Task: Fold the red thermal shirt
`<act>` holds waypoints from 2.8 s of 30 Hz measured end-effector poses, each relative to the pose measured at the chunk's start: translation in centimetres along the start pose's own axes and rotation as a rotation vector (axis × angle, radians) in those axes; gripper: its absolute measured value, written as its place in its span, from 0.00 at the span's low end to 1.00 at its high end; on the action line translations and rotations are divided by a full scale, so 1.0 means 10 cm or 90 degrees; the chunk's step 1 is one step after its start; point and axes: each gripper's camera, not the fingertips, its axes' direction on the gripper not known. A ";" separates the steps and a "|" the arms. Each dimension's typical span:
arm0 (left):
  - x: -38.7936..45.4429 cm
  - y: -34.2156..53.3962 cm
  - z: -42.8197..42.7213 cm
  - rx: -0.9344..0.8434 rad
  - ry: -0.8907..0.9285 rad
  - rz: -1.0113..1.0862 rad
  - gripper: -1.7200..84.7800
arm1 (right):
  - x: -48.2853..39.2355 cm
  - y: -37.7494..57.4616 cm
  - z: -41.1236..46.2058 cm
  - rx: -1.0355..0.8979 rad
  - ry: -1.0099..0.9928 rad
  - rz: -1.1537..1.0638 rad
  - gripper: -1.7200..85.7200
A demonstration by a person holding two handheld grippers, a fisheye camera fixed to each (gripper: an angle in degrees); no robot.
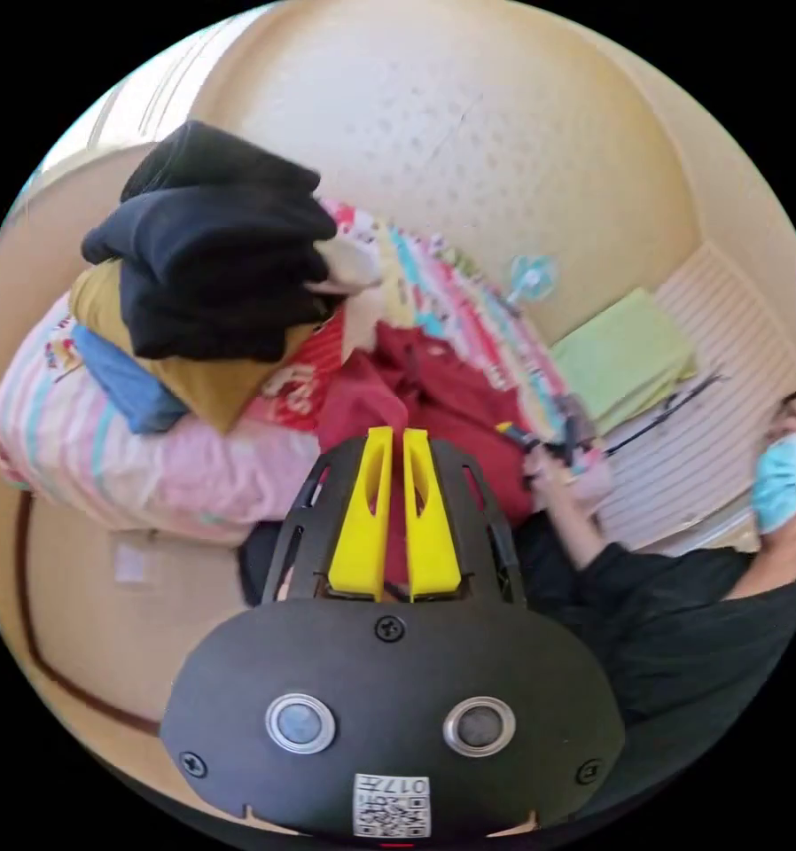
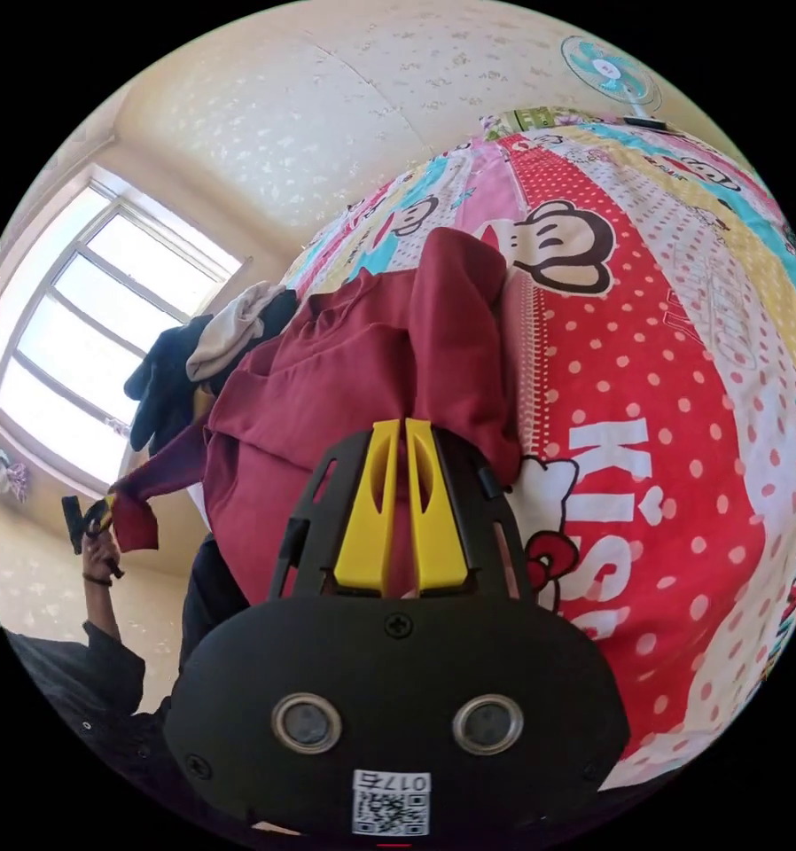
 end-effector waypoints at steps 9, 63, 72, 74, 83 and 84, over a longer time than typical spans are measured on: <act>1.27 -1.27 0.75 0.004 0.232 0.186 0.04 | 0.26 -0.06 -0.26 0.020 -0.099 0.012 0.04; 0.78 0.40 1.66 -0.048 -0.082 0.026 0.04 | -1.70 -0.24 -1.35 0.050 0.110 -0.094 0.05; 0.32 -0.01 1.97 0.036 -0.116 -0.001 0.11 | -1.65 -0.33 -1.19 0.082 0.205 -0.125 0.09; 0.31 0.42 1.86 0.039 -0.170 0.034 0.14 | -1.55 -0.09 -1.13 0.051 0.203 -0.120 0.10; 0.07 1.21 2.24 -0.172 -0.183 0.001 0.18 | -1.07 0.69 -0.83 -0.037 0.158 0.012 0.16; 0.08 1.23 2.23 -0.164 -0.194 -0.007 0.18 | -1.09 0.73 -0.85 -0.027 0.156 0.018 0.16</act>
